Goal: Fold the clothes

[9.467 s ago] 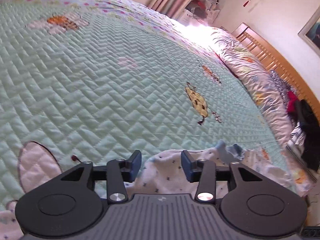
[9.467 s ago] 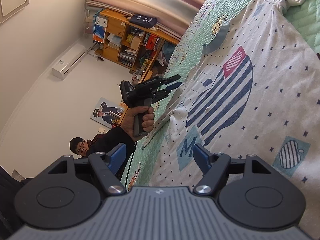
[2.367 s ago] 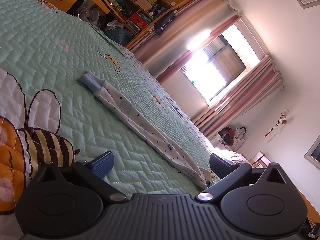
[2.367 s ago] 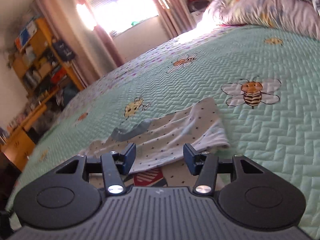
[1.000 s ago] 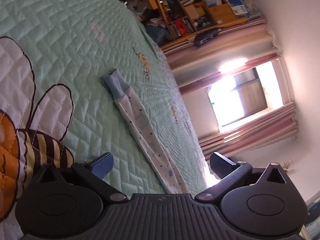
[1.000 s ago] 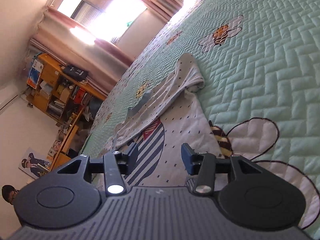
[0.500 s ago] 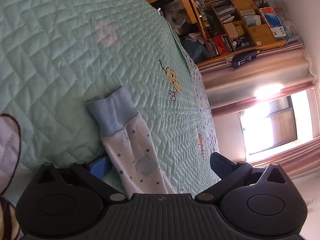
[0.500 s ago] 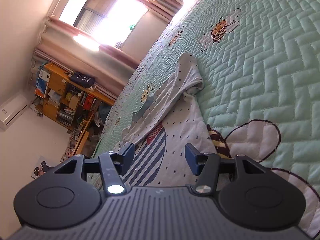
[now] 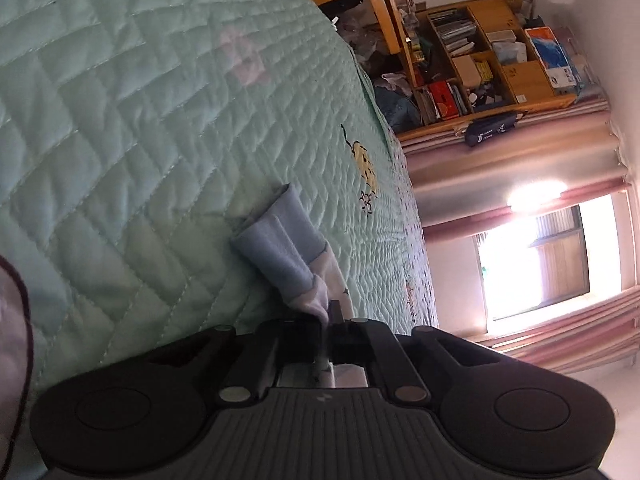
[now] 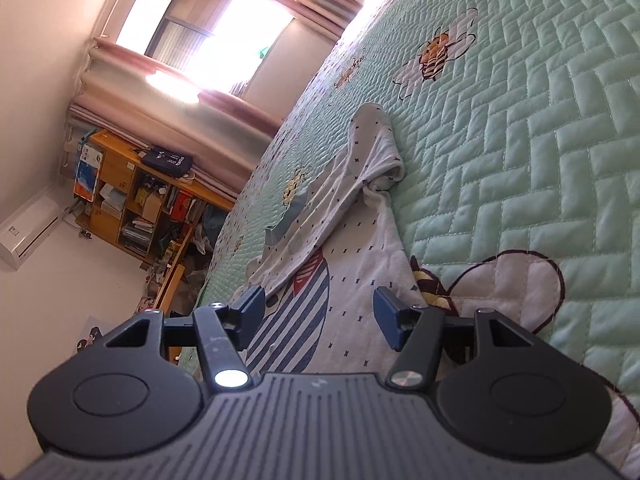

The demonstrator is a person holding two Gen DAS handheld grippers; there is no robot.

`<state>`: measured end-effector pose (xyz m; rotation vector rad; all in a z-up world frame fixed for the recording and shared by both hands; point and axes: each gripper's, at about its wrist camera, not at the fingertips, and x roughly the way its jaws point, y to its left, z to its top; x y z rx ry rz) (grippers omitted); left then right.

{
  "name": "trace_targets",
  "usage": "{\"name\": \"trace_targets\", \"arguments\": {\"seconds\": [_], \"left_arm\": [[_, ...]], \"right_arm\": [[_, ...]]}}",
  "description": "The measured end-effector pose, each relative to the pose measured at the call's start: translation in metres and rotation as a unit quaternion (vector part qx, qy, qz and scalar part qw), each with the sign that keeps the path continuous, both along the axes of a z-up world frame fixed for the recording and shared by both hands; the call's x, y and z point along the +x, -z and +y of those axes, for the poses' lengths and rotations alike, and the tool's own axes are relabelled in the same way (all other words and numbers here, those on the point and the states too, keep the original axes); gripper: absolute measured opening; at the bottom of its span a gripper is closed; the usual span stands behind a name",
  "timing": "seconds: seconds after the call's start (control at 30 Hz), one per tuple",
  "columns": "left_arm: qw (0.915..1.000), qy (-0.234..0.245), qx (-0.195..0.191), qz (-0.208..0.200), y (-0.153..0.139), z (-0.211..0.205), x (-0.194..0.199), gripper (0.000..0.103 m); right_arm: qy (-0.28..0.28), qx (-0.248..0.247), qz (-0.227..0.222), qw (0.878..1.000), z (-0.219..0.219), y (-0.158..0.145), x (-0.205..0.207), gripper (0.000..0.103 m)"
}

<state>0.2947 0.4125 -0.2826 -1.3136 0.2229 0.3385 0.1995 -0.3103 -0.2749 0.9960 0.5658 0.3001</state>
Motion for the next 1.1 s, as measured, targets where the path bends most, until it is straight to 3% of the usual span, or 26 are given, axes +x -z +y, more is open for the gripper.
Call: {"name": "trace_targets", "arguments": {"seconds": [0.1,0.3,0.43,0.53,0.67,0.8,0.9,1.0,1.1], "left_arm": [[0.9998,-0.007,0.010,-0.013,-0.004,-0.005,-0.003,0.003],[0.9926,0.011,0.119,-0.021,-0.059,-0.028,0.007,0.003],[0.9797,0.038,0.194,-0.036,-0.105,-0.055,0.024,0.003],[0.9624,0.080,0.253,-0.058,-0.143,-0.094,0.041,0.003],[0.9228,0.169,0.334,-0.090,-0.185,-0.178,0.057,0.003],[0.8767,0.261,0.389,-0.108,-0.202,-0.279,0.071,0.003],[0.8374,0.325,0.427,-0.104,-0.196,-0.356,0.077,0.003],[0.7930,0.390,0.459,-0.091,-0.170,-0.430,0.074,0.003],[0.7585,0.439,0.475,-0.081,-0.142,-0.482,0.065,0.003]], "right_arm": [[0.000,-0.001,0.002,1.000,0.000,0.001,0.000,0.062],[-0.001,-0.002,0.004,1.000,0.000,0.002,-0.001,0.062],[0.001,0.017,0.006,1.000,-0.003,0.003,-0.003,0.062],[0.002,0.040,0.008,0.999,-0.009,0.006,-0.004,0.062],[0.005,0.077,0.010,0.997,-0.017,0.009,-0.007,0.062],[0.004,0.099,0.008,0.995,-0.023,0.009,-0.011,0.062],[0.002,0.113,0.003,0.994,-0.029,0.008,-0.014,0.063],[0.005,0.133,-0.005,0.991,-0.038,0.008,-0.018,0.063],[0.014,0.158,-0.007,0.987,-0.048,0.011,-0.021,0.063]]}}
